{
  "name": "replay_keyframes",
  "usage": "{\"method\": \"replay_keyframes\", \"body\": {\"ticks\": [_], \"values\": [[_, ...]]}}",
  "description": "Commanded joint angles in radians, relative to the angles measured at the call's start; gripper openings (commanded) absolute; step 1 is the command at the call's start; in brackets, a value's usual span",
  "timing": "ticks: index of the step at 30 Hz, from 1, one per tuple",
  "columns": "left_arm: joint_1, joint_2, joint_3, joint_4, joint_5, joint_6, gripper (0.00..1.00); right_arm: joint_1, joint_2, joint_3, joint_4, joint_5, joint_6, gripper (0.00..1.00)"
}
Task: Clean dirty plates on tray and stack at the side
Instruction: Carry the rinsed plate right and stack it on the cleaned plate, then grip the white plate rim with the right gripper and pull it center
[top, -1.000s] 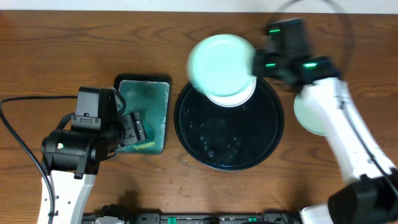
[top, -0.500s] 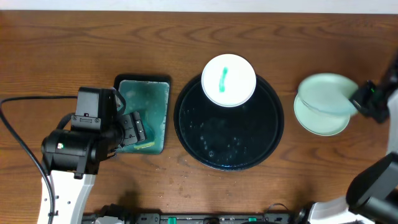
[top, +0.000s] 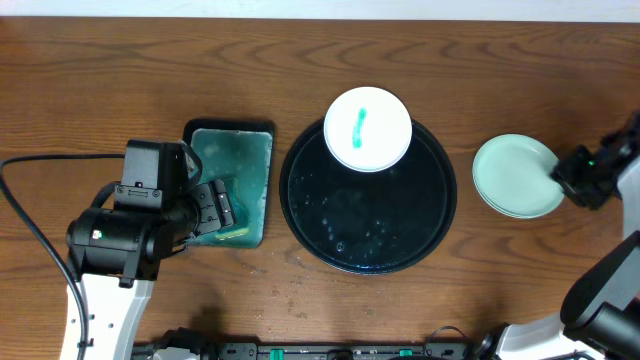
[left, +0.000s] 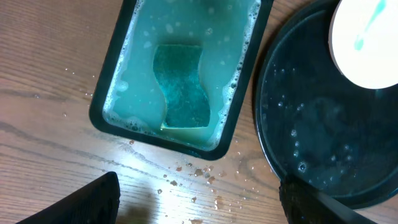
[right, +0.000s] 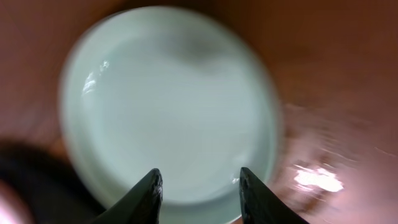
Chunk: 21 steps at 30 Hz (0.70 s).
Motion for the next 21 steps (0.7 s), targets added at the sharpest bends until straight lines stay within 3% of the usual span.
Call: {"method": "replay_keyframes", "body": {"ticks": [1,6,13,19,21], "values": [[0.004,-0.001,-0.002,-0.003,0.006,0.010,0.83,0.104,-0.071,0.042,0.021,-0.191,-0.109,0.39],[0.004,-0.001,-0.002,-0.003,0.006,0.010,0.83,0.325,-0.125,0.046,0.081,-0.193,-0.188,0.42],[0.004,-0.001,-0.002,-0.003,0.006,0.010,0.83,0.616,-0.047,0.042,0.219,0.150,-0.198,0.69],[0.004,-0.001,-0.002,-0.003,0.006,0.010,0.83,0.729,0.129,0.042,0.386,0.293,-0.198,0.70],[0.004,-0.001,-0.002,-0.003,0.006,0.010,0.83,0.739,0.186,0.042,0.425,0.285,-0.195,0.60]]}}
